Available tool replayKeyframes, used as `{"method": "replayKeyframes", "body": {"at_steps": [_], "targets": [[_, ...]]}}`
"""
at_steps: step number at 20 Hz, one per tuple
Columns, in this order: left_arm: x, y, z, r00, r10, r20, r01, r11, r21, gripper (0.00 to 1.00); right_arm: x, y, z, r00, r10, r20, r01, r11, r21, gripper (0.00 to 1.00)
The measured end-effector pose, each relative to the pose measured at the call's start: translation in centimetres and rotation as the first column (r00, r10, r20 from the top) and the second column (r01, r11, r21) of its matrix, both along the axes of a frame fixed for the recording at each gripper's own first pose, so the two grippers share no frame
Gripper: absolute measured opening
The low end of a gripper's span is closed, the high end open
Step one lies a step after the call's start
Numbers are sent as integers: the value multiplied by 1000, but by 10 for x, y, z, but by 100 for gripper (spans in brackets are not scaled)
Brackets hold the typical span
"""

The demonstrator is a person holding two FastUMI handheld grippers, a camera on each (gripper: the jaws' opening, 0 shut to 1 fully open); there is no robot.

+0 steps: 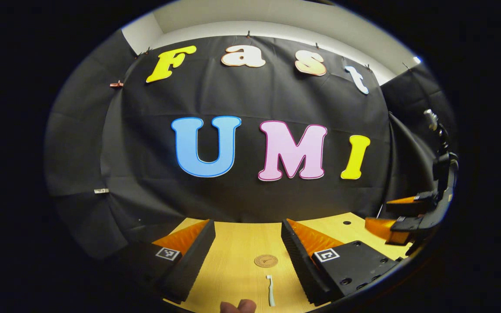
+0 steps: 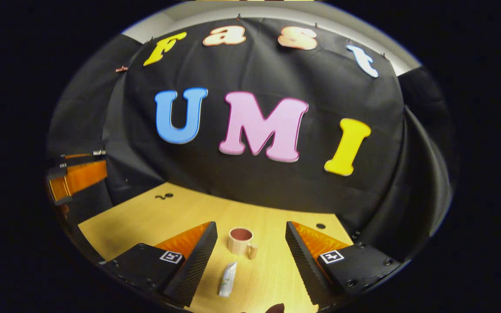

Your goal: Put the toothbrush and toothpaste on the desktop into the cup, then pick up the cup and place it on the coaster on the desktop.

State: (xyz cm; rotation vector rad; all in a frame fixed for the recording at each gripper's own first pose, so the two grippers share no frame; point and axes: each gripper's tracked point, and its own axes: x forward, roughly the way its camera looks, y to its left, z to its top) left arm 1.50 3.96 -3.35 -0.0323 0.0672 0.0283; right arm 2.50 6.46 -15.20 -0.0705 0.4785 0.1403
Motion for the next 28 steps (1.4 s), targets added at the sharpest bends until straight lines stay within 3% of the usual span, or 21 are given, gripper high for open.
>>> {"method": "replayKeyframes", "body": {"at_steps": [2, 6, 10, 16, 18, 19, 24, 27, 28], "targets": [[-1, 3, -5, 1000, 6, -13, -6, 1000, -3, 96, -10, 14, -46, 985, 52, -167, -53, 999, 1, 97], [-5, 6, -16, 999, 15, -34, -15, 1000, 5, 96, -28, 28, -131, 892, 77, -444, -80, 997, 13, 97], [-10, 11, -27, 998, 34, -56, -35, 999, -6, 96, -22, 39, -194, 807, 58, -587, -66, 998, 9, 97], [-15, 23, -56, 993, 67, -94, -61, 996, 67, 96, -10, 43, -253, 722, 20, -692, -101, 992, -77, 93], [-20, 28, -68, 990, 76, -116, -69, 996, 62, 96, -6, 43, -263, 708, 0, -706, -107, 988, -107, 85], [-23, 29, -74, 988, 83, -129, -76, 996, 56, 96, -5, 41, -267, 701, -12, -713, -114, 985, -128, 74], [-29, 36, -96, 978, 107, -180, -105, 994, 16, 96, -2, 37, -280, 680, -31, -732, -126, 979, -158, 65], [-26, 37, -104, 974, 109, -197, -109, 994, 10, 96, -7, 37, -289, 652, -37, -758, -111, 983, -143, 37], [-24, 37, -104, 974, 110, -197, -110, 994, 12, 96, -3, 36, -287, 651, -36, -759, -114, 983, -145, 34]]}}
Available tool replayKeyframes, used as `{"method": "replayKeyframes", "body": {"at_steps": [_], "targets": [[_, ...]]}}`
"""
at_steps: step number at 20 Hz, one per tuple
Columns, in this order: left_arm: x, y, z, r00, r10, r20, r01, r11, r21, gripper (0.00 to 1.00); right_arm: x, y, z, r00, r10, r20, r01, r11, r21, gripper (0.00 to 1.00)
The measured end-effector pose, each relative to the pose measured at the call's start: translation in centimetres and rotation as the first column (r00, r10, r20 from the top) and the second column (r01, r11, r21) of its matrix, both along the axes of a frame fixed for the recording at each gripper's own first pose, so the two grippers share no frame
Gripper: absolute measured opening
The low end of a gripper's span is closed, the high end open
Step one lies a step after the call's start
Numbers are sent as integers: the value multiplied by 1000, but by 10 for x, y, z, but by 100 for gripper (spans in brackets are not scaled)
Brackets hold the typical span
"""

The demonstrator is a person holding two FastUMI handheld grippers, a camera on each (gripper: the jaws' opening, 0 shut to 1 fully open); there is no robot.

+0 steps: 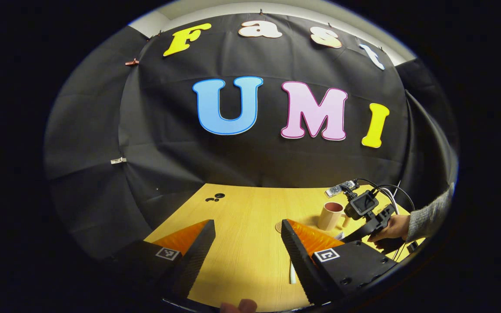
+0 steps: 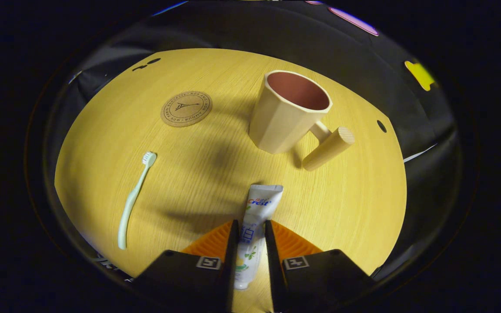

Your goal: Put the toothbrush and toothpaste on the desktop into the cup, then pick up the cup and place it on the coaster on the desktop.

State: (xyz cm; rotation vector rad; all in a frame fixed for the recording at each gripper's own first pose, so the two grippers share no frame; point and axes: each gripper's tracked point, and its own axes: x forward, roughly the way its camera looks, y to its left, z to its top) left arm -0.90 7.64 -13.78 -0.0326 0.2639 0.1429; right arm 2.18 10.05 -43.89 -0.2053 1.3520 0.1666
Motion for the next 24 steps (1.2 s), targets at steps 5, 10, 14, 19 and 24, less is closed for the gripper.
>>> {"method": "replayKeyframes", "body": {"at_steps": [5, 10, 14, 19, 24], "targets": [[7, -13, -18, 999, -12, -30, 12, 1000, -7, 96, 1, -4, 0, 1000, -10, -1, 10, 995, 103, 17], [18, -34, -51, 992, -45, -114, 42, 999, -29, 96, 0, -9, 4, 992, -124, -20, 125, 953, 276, 13], [36, -59, -86, 976, -71, -207, 59, 996, -62, 97, 5, -12, 32, 986, -126, 107, 72, 909, 410, 12], [55, -90, -138, 931, -120, -346, 105, 993, -61, 96, 10, -17, 76, 961, -171, 219, 19, 827, 562, 12], [70, -105, -191, 855, -150, -496, 136, 989, -63, 96, 24, -34, 110, 926, -240, 293, -19, 743, 670, 12]]}}
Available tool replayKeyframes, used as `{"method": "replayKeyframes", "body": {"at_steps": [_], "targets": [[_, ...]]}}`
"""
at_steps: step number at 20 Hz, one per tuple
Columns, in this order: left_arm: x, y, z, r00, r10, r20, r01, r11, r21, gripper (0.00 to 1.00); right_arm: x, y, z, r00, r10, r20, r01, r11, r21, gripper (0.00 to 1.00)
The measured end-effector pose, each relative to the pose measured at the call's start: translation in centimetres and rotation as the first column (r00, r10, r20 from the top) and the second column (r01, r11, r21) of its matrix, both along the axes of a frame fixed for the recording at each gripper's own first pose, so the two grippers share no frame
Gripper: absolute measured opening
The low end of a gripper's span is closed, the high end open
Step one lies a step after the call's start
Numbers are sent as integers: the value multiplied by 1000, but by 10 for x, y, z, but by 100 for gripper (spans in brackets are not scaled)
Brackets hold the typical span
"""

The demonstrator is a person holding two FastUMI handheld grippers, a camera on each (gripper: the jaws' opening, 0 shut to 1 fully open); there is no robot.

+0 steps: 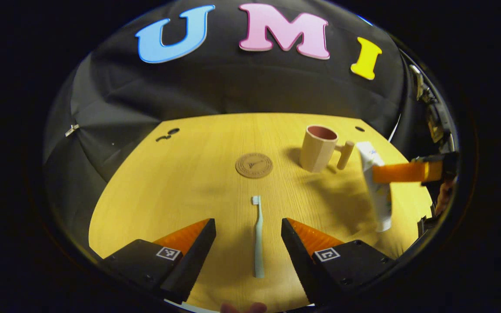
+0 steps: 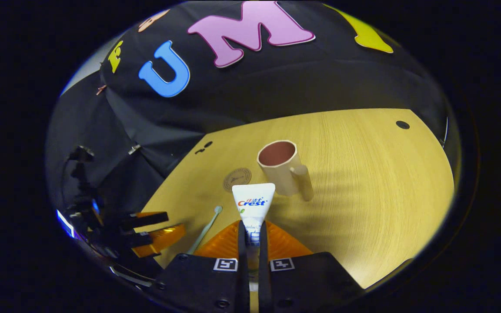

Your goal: Put the toothbrush and toothpaste on the desktop into the cup, then pick up the cup and place it on the coaster on the desktop.

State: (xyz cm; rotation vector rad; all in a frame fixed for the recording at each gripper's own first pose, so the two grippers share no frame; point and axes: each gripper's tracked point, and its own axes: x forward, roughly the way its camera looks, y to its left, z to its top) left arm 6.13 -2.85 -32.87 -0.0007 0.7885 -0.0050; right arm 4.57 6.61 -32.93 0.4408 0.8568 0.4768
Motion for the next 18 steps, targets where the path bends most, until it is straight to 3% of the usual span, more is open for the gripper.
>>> {"method": "replayKeyframes", "body": {"at_steps": [7, 13, 18], "targets": [[16, 3, -44, 985, 25, -169, -24, 1000, 8, 96, 1, -26, 18, 999, -2, 48, 0, 999, 42, 12], [14, 1, -66, 968, 5, -249, 9, 999, 53, 89, 5, -41, 23, 999, -21, 46, 18, 998, 59, 12], [13, -7, -71, 967, 12, -253, -13, 1000, -3, 83, 7, -47, 24, 999, -24, 44, 21, 998, 56, 12]]}}
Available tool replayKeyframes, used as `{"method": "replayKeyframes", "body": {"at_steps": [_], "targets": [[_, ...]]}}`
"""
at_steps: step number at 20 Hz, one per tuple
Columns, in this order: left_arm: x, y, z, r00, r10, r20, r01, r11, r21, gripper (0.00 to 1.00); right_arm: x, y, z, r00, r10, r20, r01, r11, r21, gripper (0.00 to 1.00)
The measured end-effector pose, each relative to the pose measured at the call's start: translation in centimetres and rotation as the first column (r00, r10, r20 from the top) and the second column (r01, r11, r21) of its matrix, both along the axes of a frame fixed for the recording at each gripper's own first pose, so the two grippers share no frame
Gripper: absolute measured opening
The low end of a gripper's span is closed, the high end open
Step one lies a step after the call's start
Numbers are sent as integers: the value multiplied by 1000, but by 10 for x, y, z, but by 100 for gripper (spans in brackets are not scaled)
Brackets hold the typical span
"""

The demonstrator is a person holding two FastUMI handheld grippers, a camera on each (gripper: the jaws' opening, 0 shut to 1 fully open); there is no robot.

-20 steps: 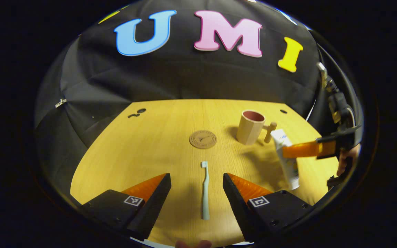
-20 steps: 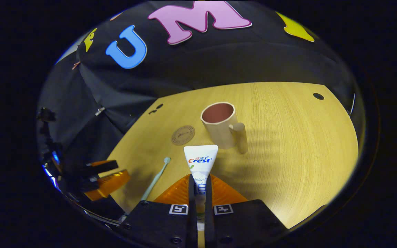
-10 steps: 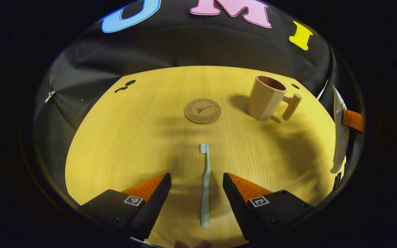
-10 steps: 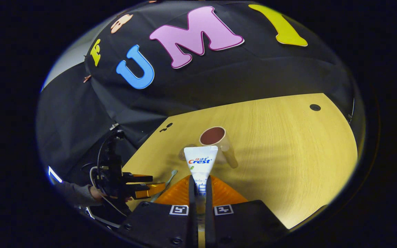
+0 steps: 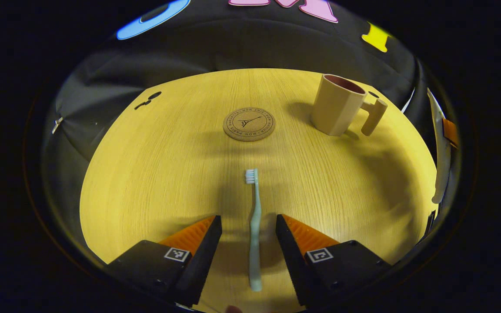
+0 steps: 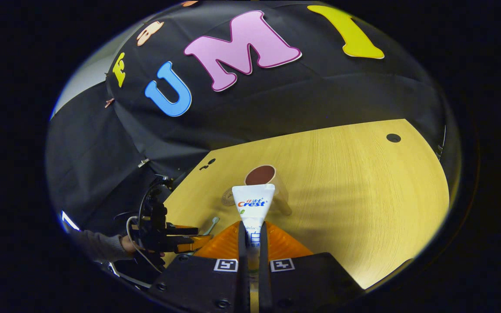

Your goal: Put the toothbrush and toothpaste on the desktop into the cup, then pick up the cup and place it on the coaster on the desktop.

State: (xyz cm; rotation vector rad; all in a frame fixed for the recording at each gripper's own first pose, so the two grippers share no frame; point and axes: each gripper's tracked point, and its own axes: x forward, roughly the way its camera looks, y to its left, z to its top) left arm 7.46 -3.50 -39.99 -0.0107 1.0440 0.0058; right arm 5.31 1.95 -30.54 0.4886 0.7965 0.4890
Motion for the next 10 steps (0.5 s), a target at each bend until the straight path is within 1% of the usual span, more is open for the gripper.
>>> {"method": "replayKeyframes", "body": {"at_steps": [1, 2, 4, 6, 7, 9, 10], "targets": [[-2, 1, 0, 1000, 7, -7, -7, 1000, 1, 70, 1, -1, 1, 1000, -4, 0, 4, 1000, 2, 12], [-2, 1, 0, 1000, 12, -5, -12, 1000, 5, 67, 0, -1, 2, 1000, -7, 1, 7, 1000, 1, 12], [-1, 0, 1, 1000, 13, 0, -13, 1000, 11, 46, 0, -2, 4, 1000, -7, 5, 7, 1000, -1, 12], [1, -4, 1, 1000, 4, 14, -4, 1000, 12, 19, 1, -1, 4, 1000, -6, 6, 6, 1000, -1, 12], [2, -3, 2, 1000, 2, 23, -2, 1000, 11, 12, 1, -1, 4, 1000, -4, 9, 4, 1000, -2, 12], [3, -3, 3, 999, 11, 48, -11, 1000, -3, 7, 1, 0, 5, 1000, 2, 16, -2, 1000, 1, 12], [3, -4, 5, 998, 20, 64, -19, 1000, -21, 7, 0, 0, 7, 1000, 3, 22, -3, 1000, 6, 12]]}}
